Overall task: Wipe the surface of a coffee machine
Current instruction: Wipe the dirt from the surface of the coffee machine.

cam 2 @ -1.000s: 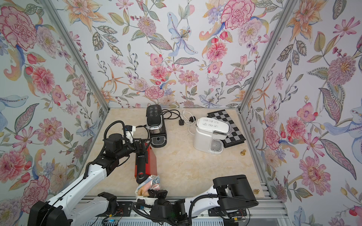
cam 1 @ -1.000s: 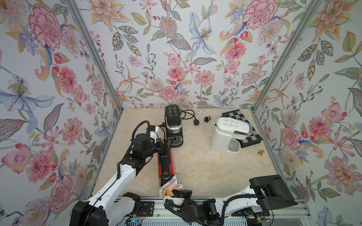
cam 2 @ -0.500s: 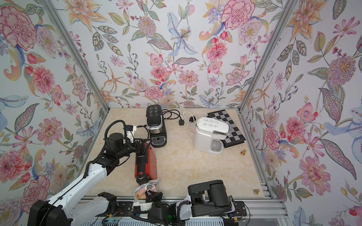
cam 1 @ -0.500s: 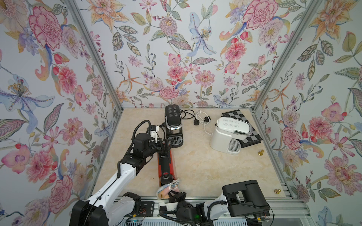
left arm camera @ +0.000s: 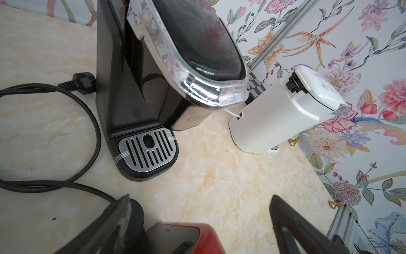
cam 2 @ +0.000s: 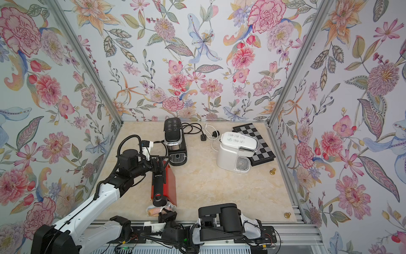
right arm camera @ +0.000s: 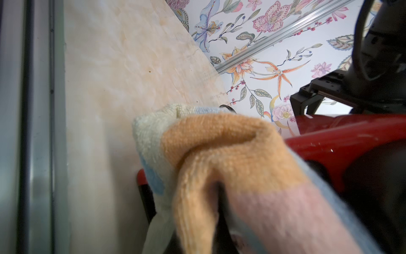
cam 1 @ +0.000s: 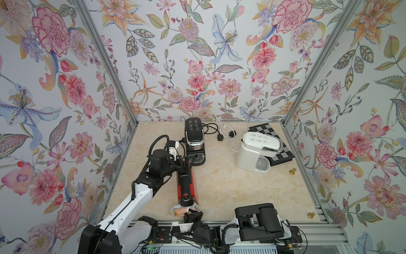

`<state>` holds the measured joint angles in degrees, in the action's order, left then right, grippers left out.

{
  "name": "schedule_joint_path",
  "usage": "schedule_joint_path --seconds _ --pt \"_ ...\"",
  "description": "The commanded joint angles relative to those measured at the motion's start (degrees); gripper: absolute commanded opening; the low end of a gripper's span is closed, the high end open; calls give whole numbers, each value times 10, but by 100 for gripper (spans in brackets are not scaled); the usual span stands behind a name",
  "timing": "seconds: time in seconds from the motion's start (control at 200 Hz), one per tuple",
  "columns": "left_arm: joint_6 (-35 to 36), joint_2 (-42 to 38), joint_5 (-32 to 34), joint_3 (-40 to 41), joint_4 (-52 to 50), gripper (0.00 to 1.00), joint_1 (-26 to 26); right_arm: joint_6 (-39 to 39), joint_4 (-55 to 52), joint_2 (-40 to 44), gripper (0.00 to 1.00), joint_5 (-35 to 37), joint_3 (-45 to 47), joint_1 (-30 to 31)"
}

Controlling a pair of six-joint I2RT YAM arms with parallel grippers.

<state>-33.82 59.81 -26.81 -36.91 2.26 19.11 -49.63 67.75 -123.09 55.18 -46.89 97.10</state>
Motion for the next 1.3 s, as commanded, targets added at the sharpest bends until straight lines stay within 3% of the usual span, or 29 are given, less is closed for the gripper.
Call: schedule_joint_path --seconds 0.0,0.34,0.44,0.635,0.991,1.296 --pt "6 9 -24 -6 2 99 13 -86 137 -24 0 63 -21 -10" --pt "2 14 -27 -9 1 99 18 -133 181 -55 0 74 -51 -48" --pt "2 17 -28 -12 0 98 19 -75 107 -23 0 47 -37 -50" --pt "6 24 -36 -16 3 98 23 158 -191 68 0 -47 -15 -71" --pt "10 31 -35 -26 -5 98 30 208 -300 36 0 -57 -46 -95" --pt "7 25 -36 -26 -1 98 30 75 -62 66 0 20 9 -78"
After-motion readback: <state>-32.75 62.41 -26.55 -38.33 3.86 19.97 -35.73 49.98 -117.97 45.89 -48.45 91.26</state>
